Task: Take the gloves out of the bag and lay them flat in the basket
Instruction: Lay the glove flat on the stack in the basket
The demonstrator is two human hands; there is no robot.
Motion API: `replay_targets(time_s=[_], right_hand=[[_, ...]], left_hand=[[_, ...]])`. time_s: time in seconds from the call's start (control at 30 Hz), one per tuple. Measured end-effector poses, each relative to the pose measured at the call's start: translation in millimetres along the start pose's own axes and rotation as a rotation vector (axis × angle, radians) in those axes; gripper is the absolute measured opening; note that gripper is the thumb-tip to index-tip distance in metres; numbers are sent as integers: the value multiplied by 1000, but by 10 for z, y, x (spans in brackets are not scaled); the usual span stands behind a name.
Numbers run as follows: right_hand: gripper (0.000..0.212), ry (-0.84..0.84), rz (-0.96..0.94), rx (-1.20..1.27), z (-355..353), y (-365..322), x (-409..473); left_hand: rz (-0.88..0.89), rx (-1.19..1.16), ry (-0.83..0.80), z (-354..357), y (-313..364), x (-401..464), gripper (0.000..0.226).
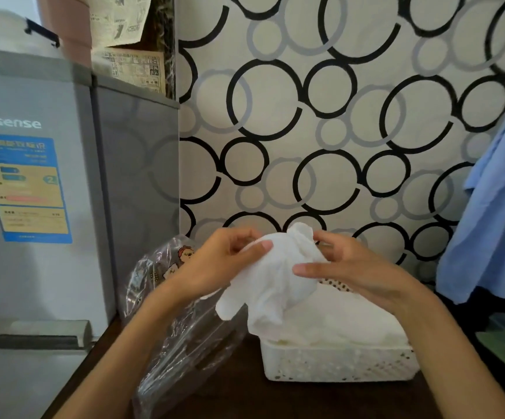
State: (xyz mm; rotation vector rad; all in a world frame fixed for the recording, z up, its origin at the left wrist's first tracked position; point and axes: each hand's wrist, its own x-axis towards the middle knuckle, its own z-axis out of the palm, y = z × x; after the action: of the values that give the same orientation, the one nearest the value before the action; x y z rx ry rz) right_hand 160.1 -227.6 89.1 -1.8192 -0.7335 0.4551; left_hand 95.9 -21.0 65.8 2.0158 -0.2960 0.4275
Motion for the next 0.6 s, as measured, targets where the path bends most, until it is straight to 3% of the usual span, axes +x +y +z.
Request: replay_targets(time_s=[0.1,0.4,0.47,0.6], right_hand=[[31,190,-29,-87,-32,-149,-68],[19,528,-197,-80,-304,-333,-321],[22,706,-316,-221,-362,-289,-308],[32,1005,-574,-739,-448,-65,-250]], left_hand=[[63,107,-52,90,202,82,32],[-10,69,-12,191,384,190,36],[-33,1,-10,223,364,187,28],[-29,-35,153,322,265,248,40]])
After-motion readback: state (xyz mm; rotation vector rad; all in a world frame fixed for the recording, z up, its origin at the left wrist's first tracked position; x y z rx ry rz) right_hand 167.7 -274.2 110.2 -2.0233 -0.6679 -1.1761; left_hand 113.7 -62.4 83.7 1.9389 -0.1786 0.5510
